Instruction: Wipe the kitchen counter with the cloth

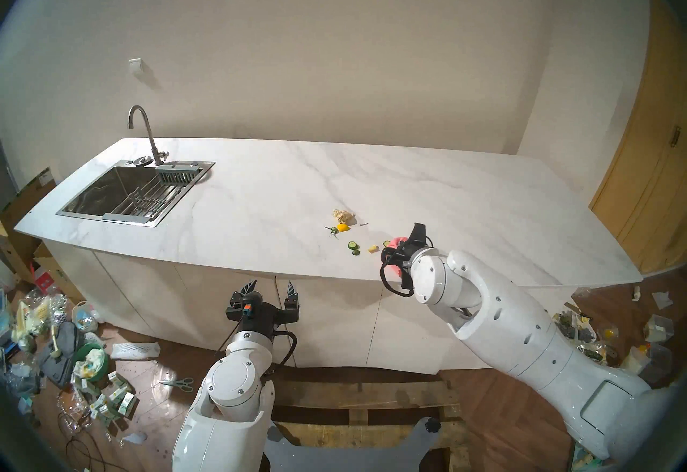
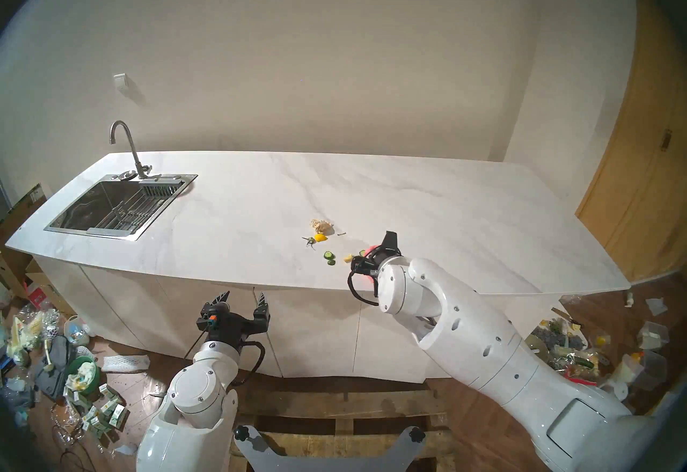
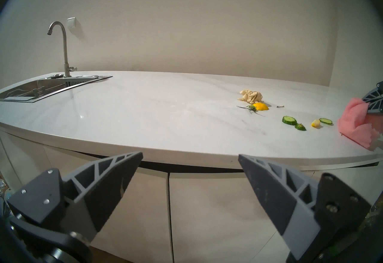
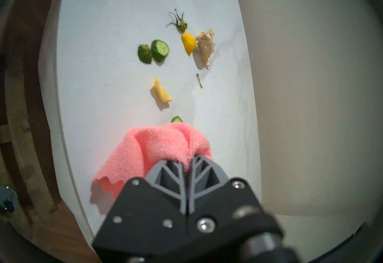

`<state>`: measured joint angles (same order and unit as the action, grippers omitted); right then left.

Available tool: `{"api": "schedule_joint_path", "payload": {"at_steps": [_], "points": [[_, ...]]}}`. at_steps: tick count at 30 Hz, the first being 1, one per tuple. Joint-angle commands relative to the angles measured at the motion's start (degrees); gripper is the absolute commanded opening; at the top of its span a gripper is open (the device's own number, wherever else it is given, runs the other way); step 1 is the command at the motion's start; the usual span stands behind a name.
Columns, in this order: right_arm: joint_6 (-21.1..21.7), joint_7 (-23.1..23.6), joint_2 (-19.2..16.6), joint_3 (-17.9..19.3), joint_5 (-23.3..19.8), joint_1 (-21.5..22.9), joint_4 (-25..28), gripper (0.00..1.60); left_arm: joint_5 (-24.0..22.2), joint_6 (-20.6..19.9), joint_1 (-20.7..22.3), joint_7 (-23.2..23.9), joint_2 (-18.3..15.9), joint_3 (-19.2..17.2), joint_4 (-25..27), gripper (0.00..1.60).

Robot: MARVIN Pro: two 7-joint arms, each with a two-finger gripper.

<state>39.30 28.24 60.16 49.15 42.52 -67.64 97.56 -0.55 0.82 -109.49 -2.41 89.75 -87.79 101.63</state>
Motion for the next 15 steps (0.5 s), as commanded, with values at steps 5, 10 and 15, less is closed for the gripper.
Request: {"api": "schedule_joint_path", "payload": {"at_steps": [5, 10, 15], "points": [[4.35, -3.53, 8.81, -4.27, -0.71, 7.38, -6.69, 0.0, -0.06, 0.36, 0.39, 0.24, -0.05, 0.16, 1.4, 1.6], [4.25, -5.24, 11.66, -6.25, -1.46, 10.09, -11.11, 0.0, -0.04, 0.37, 0.46, 0.19, -0.03, 0.16, 1.28, 1.6], [4.03, -6.66, 14.61, -7.67, -2.08, 12.78, -14.92, 0.0, -0.03, 0.37, 0.52, 0.14, -0.01, 0.16, 1.16, 1.6]]}}
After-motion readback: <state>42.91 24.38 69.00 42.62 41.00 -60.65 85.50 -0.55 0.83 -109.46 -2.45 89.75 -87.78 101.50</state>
